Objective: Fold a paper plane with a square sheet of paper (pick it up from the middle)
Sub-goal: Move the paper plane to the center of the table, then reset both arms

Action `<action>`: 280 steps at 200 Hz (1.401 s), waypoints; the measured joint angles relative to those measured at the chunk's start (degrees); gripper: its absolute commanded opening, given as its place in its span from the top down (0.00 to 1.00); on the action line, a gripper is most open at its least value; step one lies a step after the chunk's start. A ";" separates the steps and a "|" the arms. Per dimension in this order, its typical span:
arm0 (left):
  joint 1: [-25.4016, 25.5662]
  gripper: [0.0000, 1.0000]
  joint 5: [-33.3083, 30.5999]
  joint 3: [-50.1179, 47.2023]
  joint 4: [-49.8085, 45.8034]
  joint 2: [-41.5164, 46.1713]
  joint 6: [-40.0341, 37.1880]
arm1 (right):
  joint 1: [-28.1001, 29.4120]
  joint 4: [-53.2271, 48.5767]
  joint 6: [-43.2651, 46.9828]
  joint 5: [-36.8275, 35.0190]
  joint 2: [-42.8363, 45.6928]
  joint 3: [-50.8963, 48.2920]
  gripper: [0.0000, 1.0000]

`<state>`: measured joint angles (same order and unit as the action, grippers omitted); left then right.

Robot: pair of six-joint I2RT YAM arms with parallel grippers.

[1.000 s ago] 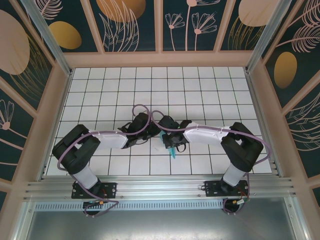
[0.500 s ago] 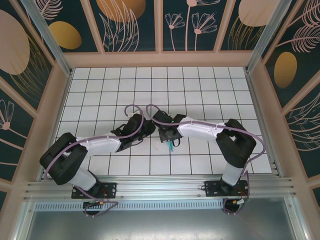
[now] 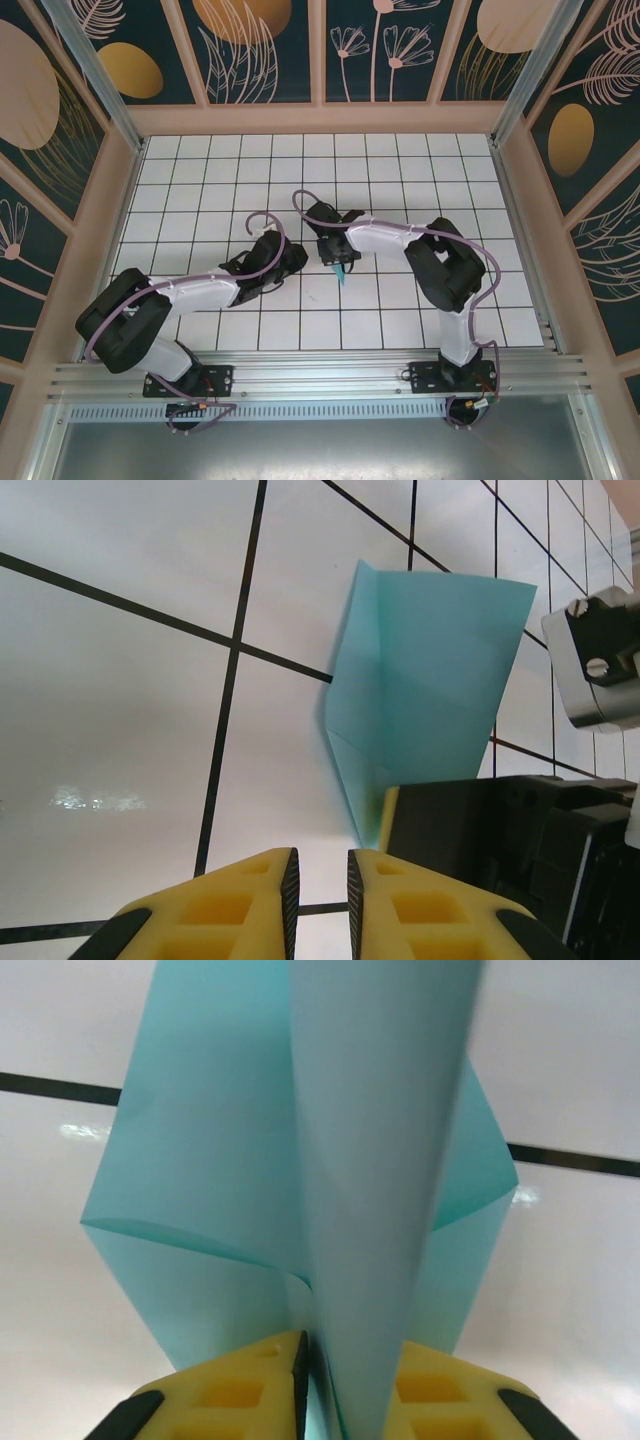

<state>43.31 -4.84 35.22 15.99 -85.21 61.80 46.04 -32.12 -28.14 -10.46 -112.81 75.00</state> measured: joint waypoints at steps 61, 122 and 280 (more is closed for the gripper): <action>0.00 0.76 0.02 0.00 0.02 0.00 0.00 | -0.90 0.17 0.83 0.98 -1.11 1.01 0.77; 0.00 0.75 0.00 0.00 0.02 0.00 0.00 | -0.90 -0.48 0.85 0.90 -1.31 1.75 0.73; 0.00 0.75 -0.42 0.61 -1.38 0.59 -0.02 | -0.26 -2.73 2.36 2.71 13.42 3.89 0.59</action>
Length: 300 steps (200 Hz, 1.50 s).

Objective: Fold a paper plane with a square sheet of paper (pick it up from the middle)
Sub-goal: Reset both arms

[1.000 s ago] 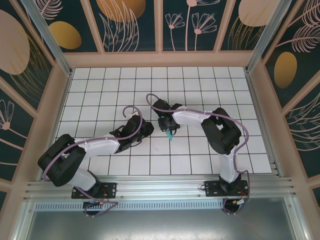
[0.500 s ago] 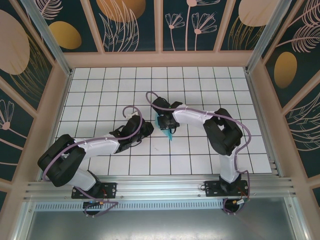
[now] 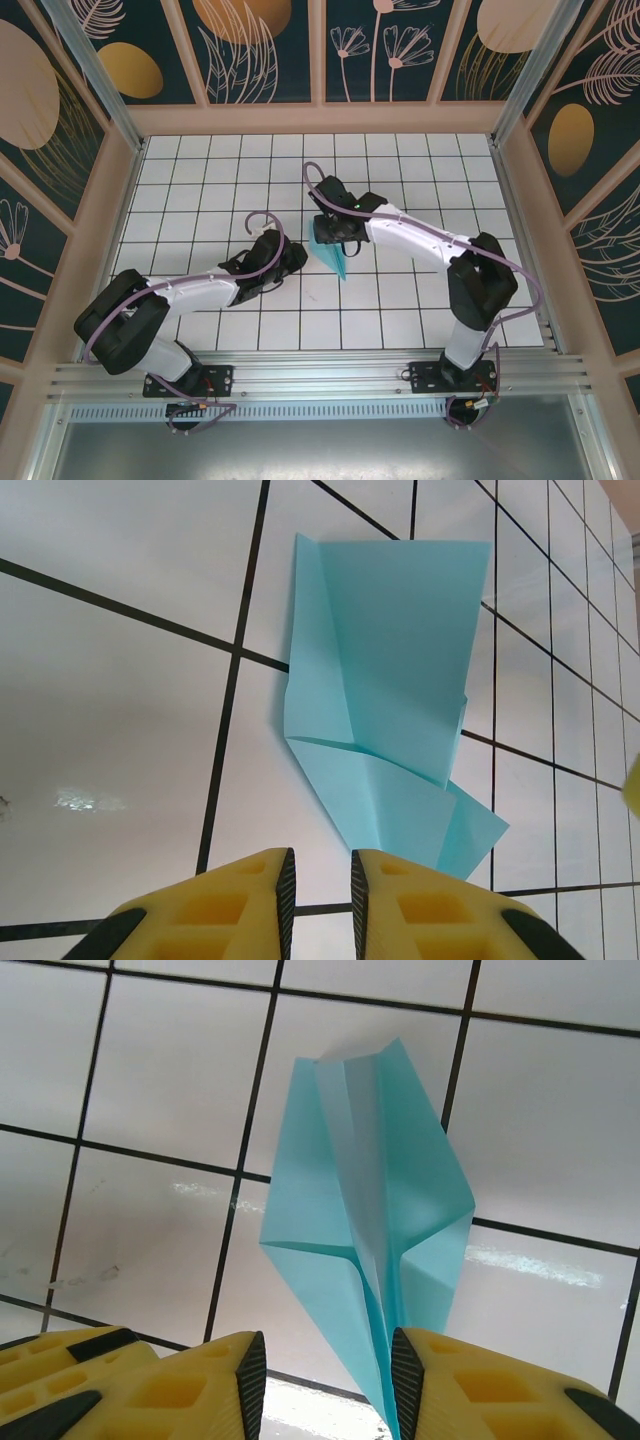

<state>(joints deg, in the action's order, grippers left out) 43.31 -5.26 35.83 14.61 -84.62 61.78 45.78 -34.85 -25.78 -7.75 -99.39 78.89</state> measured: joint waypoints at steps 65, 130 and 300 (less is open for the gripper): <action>-0.02 0.61 -9.86 1.44 -8.39 6.16 -5.68 | -10.34 13.38 4.42 -14.49 31.95 -22.36 0.02; -9.05 0.02 -35.43 -2.56 -9.44 25.77 -24.17 | -41.81 42.03 16.06 -17.29 44.81 -54.23 0.01; -33.75 0.02 -25.20 -25.90 51.41 3.82 -59.25 | -48.30 98.27 25.27 10.54 11.67 -65.18 0.01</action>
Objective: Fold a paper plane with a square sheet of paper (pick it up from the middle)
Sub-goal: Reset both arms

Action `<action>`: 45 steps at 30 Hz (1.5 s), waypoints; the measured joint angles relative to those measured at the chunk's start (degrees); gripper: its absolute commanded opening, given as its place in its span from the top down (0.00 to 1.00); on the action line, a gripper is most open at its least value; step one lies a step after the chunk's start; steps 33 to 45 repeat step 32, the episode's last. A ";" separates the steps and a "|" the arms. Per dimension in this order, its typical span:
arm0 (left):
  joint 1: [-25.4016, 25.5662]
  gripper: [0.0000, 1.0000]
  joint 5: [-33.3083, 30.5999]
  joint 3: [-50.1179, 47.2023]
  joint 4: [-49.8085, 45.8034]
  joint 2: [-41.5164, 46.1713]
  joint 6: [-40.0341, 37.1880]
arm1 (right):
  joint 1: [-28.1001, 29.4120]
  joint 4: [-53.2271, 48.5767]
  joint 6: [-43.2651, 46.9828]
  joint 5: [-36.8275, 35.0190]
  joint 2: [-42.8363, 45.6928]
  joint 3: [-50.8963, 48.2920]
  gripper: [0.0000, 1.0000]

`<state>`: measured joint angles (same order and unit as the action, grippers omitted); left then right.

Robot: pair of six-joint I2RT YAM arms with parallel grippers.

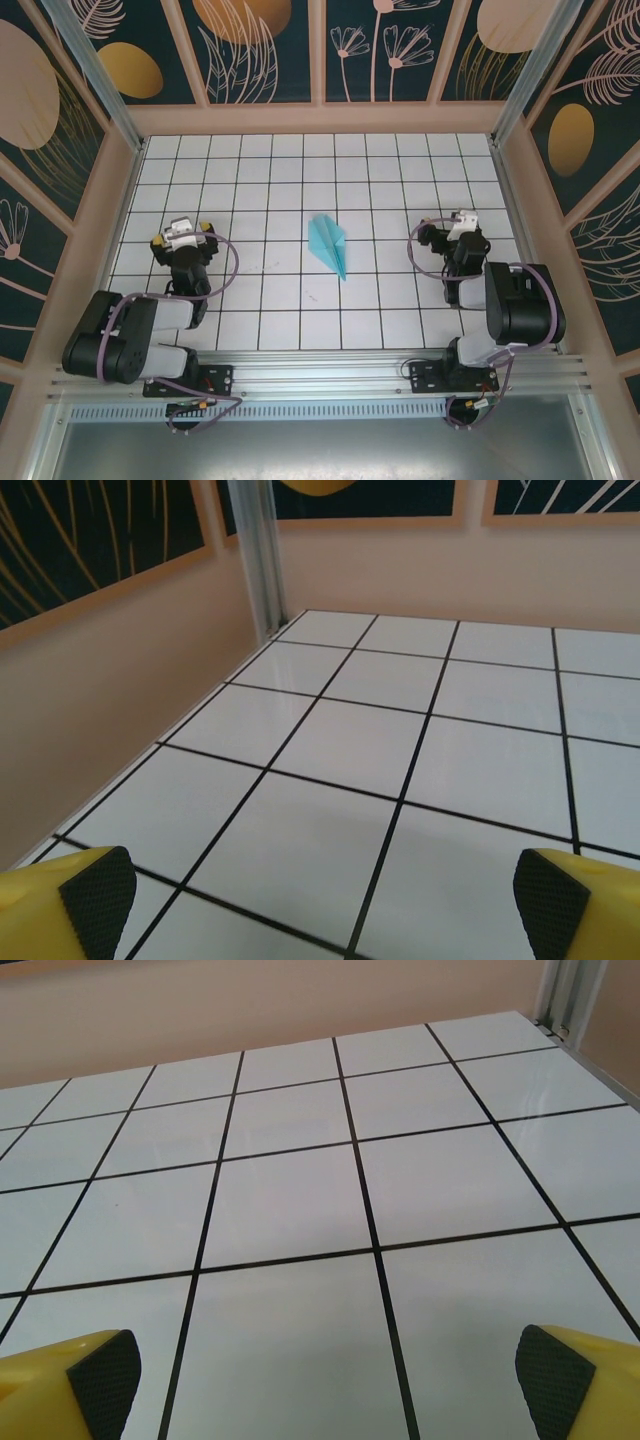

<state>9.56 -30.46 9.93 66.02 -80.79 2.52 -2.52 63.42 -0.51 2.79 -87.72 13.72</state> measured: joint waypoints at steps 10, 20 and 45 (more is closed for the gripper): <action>-6.51 0.01 9.97 0.85 10.49 -7.43 1.18 | 0.15 4.35 0.00 -0.42 -0.24 -0.17 0.01; -6.95 0.02 11.21 0.90 12.22 -7.52 2.23 | 0.15 4.83 0.00 -0.42 -0.24 -0.17 0.01; -6.95 0.01 17.81 0.92 12.24 -7.52 1.55 | 0.15 4.98 0.00 -0.39 -0.24 -0.17 0.01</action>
